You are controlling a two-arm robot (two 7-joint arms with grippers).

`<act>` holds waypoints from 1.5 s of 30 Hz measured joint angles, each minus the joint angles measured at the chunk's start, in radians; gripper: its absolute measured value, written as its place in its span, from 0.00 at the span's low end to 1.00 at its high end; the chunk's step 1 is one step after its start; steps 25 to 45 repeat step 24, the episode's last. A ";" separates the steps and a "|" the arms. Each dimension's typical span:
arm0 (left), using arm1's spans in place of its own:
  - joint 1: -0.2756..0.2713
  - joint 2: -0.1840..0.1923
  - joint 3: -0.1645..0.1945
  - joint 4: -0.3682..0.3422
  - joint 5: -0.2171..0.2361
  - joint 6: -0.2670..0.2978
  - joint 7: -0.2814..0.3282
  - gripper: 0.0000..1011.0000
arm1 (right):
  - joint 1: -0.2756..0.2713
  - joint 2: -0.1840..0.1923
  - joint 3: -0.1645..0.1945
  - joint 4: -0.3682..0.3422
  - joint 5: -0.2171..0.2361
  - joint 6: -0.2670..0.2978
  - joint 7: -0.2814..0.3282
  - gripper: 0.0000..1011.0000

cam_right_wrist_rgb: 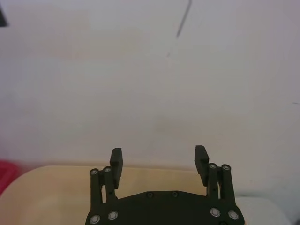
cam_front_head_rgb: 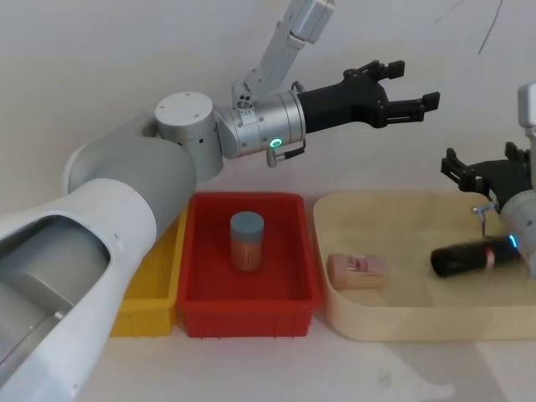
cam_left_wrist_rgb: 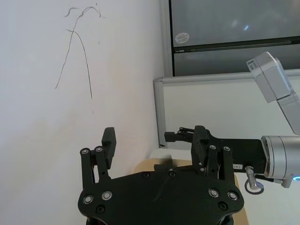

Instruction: Pick up the garbage bag with the one hand and transfer it to the other hand.

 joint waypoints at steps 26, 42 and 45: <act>0.000 0.000 0.000 0.000 0.000 0.000 0.000 0.99 | -0.009 -0.005 0.030 0.005 -0.010 0.020 -0.038 0.99; 0.000 0.000 0.000 0.000 0.000 0.000 0.000 0.99 | -0.009 -0.005 0.030 0.005 -0.010 0.020 -0.038 0.99; 0.000 0.000 0.000 0.000 0.000 0.000 0.000 0.99 | -0.009 -0.005 0.030 0.005 -0.010 0.020 -0.038 0.99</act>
